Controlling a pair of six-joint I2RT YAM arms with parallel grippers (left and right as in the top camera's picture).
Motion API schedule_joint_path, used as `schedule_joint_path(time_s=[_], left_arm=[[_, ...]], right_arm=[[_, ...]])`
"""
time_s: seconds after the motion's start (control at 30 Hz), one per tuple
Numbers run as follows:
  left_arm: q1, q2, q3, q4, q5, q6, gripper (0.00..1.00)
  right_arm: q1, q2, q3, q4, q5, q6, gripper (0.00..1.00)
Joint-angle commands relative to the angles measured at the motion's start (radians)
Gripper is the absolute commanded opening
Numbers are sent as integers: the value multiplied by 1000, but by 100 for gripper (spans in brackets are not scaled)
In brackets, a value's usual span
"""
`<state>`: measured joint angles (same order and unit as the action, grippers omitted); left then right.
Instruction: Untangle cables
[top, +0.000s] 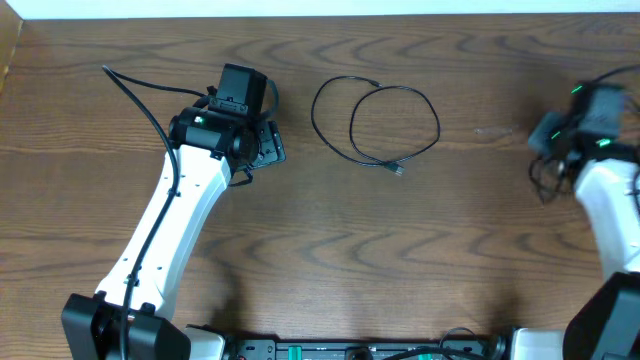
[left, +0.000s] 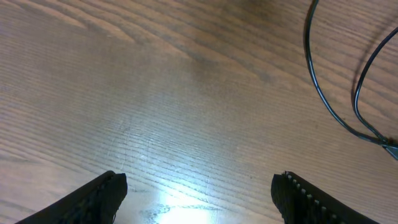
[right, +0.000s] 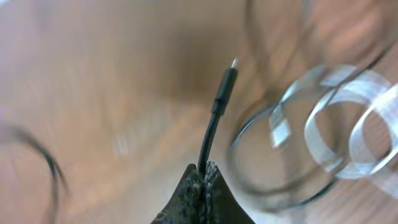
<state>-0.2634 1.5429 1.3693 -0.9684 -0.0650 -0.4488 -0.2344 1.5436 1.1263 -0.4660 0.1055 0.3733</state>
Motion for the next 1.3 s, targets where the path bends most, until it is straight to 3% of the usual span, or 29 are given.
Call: schedule_joint_path(time_s=[0.0, 0.27, 0.5, 0.63, 0.83, 0.97, 1.1, 1.27], left_arm=[[2, -3, 7, -3, 1, -10, 80], [2, -3, 7, 0, 1, -9, 80], [2, -3, 7, 5, 1, -9, 80], [2, -3, 7, 5, 0, -8, 80], [2, -3, 7, 3, -43, 3, 80], [2, -3, 7, -18, -110, 2, 80], [2, -3, 7, -26, -120, 2, 80], [2, -3, 6, -27, -119, 2, 80]], right_arm=[[-121, -7, 139, 22, 94, -23, 1], [-322, 34, 143, 17, 162, 8, 3], [-323, 37, 143, 82, -349, -42, 24], [-215, 41, 143, 22, -470, -100, 31], [35, 65, 140, -58, -478, -298, 52], [206, 106, 139, -62, -420, -318, 56], [358, 175, 139, -49, -413, -328, 65], [515, 277, 139, 14, -409, -498, 73]])
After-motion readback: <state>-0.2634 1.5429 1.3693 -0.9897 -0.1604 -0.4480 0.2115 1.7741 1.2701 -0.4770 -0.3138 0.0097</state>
